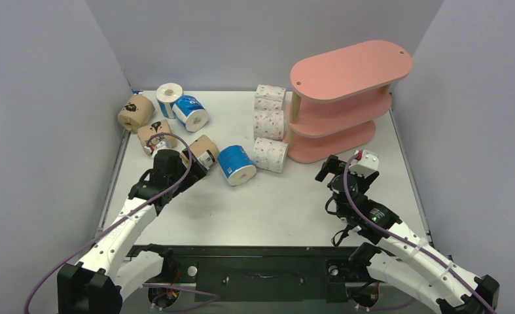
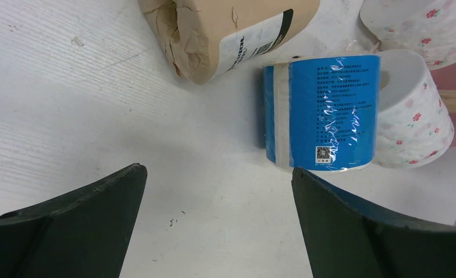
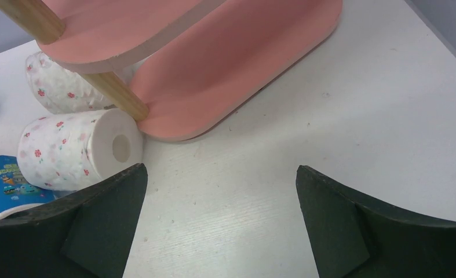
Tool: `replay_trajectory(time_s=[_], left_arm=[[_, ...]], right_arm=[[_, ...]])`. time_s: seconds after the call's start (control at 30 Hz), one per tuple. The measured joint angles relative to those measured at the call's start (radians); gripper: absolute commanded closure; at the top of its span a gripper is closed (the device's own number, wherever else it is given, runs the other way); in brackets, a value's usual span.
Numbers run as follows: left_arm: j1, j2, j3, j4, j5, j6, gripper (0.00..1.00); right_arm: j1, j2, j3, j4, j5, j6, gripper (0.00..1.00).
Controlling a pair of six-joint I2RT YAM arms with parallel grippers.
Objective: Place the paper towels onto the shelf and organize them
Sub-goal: Pick up the paper towel from the center of the board.
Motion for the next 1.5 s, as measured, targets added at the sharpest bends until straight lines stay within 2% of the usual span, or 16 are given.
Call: replay_trajectory(time_s=[0.5, 0.73, 0.9, 1.27, 1.5], left_arm=[[-0.01, -0.068, 0.0, 0.002, -0.016, 0.054, 0.04], [-0.201, -0.084, 0.025, 0.019, -0.095, 0.13, 0.04], [-0.249, -0.046, 0.062, 0.067, -0.102, 0.155, 0.03], [-0.268, 0.05, 0.074, 0.164, -0.103, 0.1, 0.02], [-0.267, 0.048, 0.035, 0.23, -0.097, 0.055, 0.02]], right_arm=[[0.0, 0.0, 0.0, 0.0, -0.064, -0.024, 0.06], [0.0, 0.002, 0.0, 0.011, -0.123, -0.038, 0.08], [0.0, 0.014, -0.001, 0.029, -0.164, -0.037, 0.08], [-0.012, 0.121, -0.078, 0.194, -0.382, 0.098, 0.12], [-0.133, 0.232, -0.092, 0.364, -0.544, 0.186, 0.17]])
